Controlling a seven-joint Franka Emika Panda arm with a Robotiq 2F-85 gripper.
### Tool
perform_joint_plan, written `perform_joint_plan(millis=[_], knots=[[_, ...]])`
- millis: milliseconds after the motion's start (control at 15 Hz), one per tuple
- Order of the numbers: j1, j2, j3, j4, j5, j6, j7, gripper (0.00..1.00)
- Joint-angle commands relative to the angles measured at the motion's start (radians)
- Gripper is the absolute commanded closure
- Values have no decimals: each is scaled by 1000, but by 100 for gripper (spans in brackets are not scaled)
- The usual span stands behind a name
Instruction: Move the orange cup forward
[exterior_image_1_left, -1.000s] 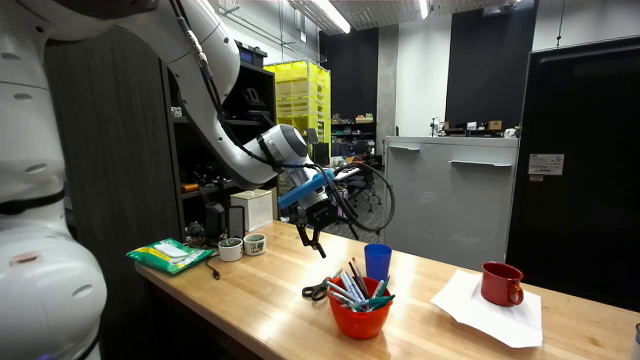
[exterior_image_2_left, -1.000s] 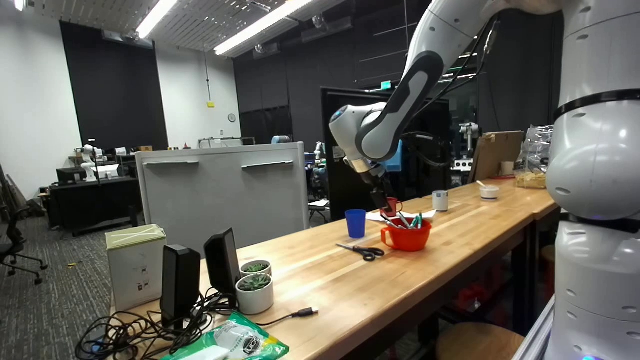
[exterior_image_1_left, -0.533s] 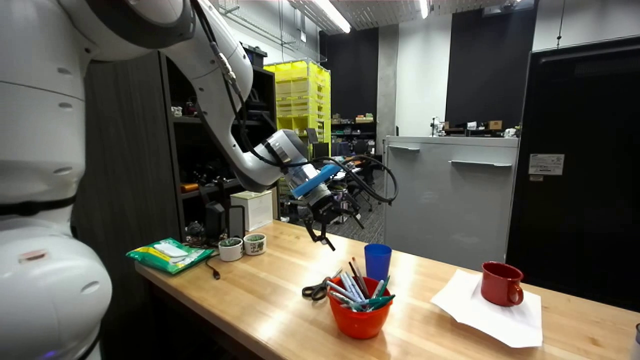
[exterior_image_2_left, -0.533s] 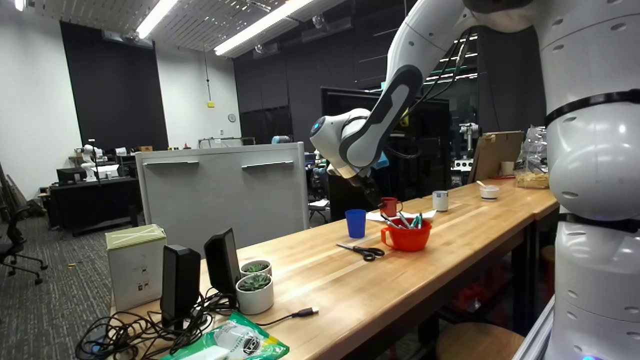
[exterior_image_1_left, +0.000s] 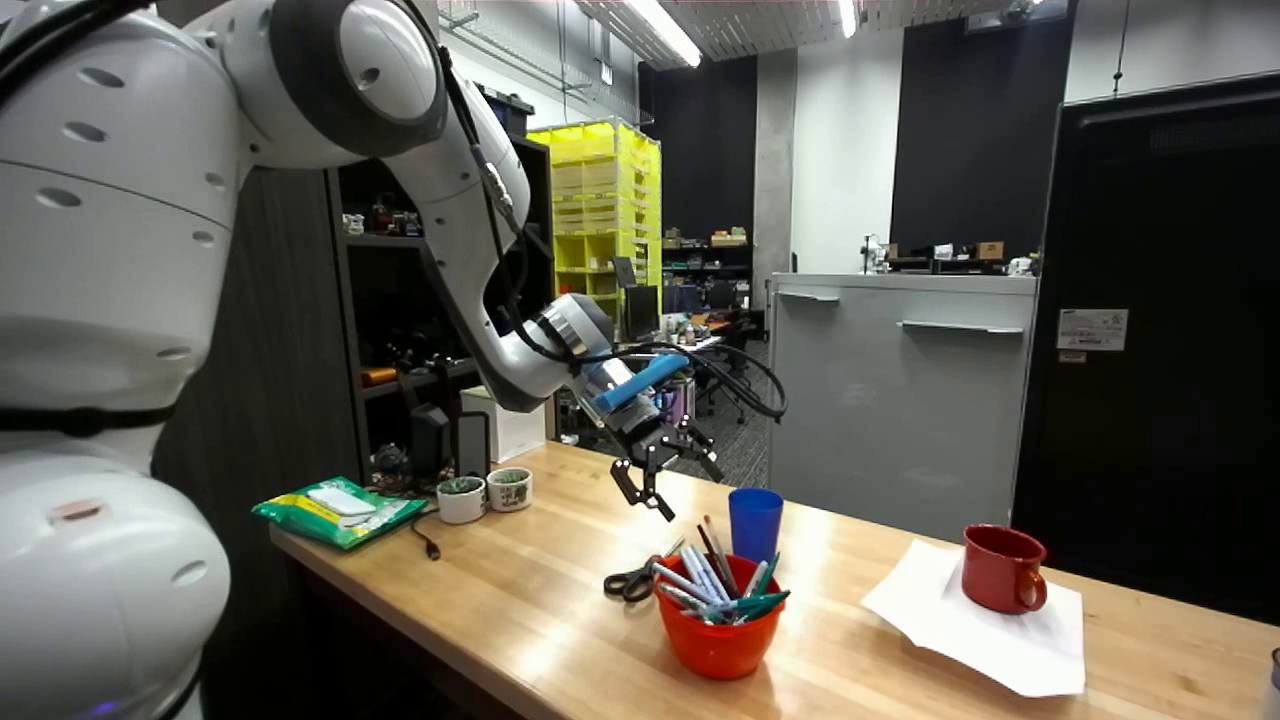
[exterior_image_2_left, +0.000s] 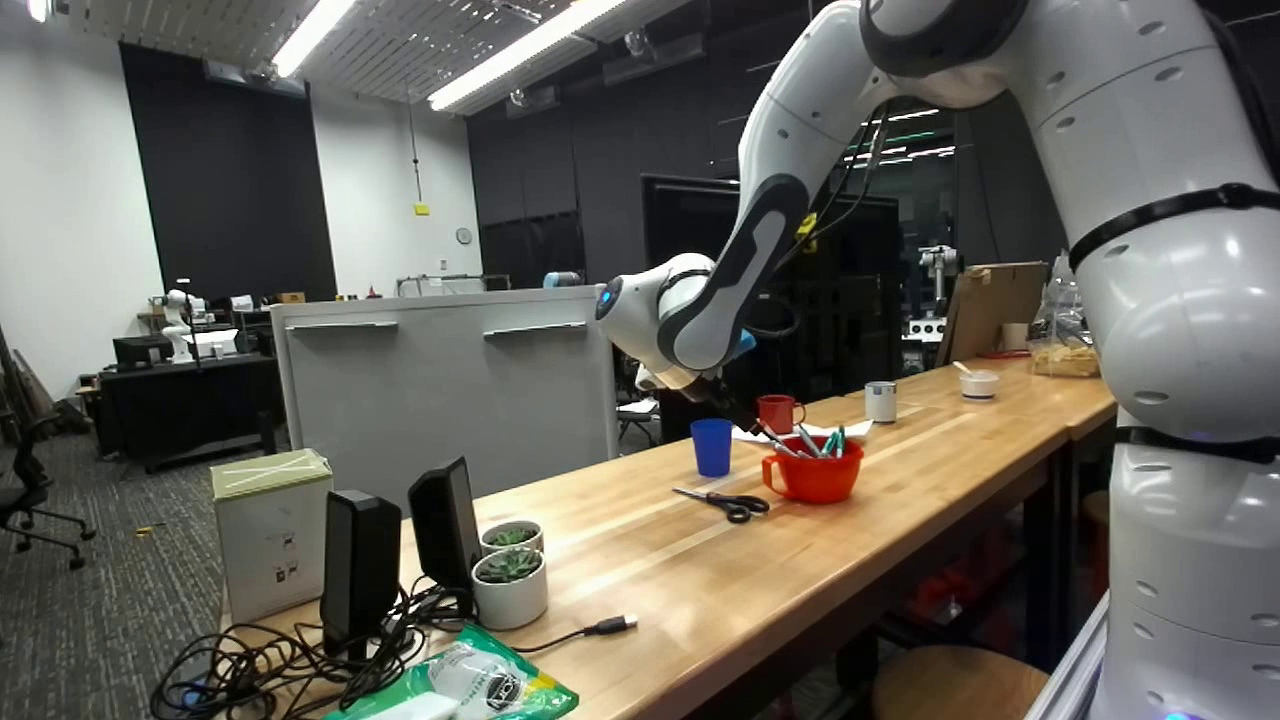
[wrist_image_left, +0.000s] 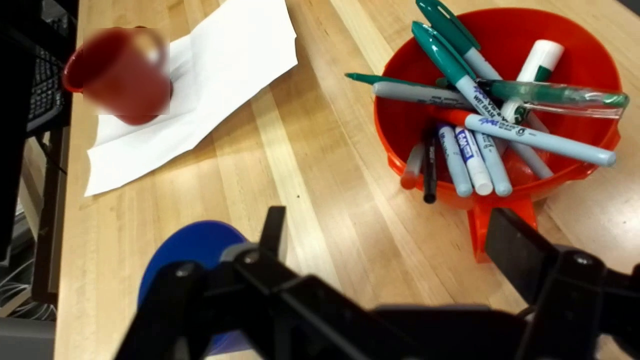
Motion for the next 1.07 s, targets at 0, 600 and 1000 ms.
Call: perform_joint_plan(millis=[0, 600, 1000], knots=[[31, -31, 31, -23, -13, -81, -62, 0], [53, 13, 74, -16, 4, -169, -125, 0], [39, 54, 72, -14, 10, -160, -144, 0]])
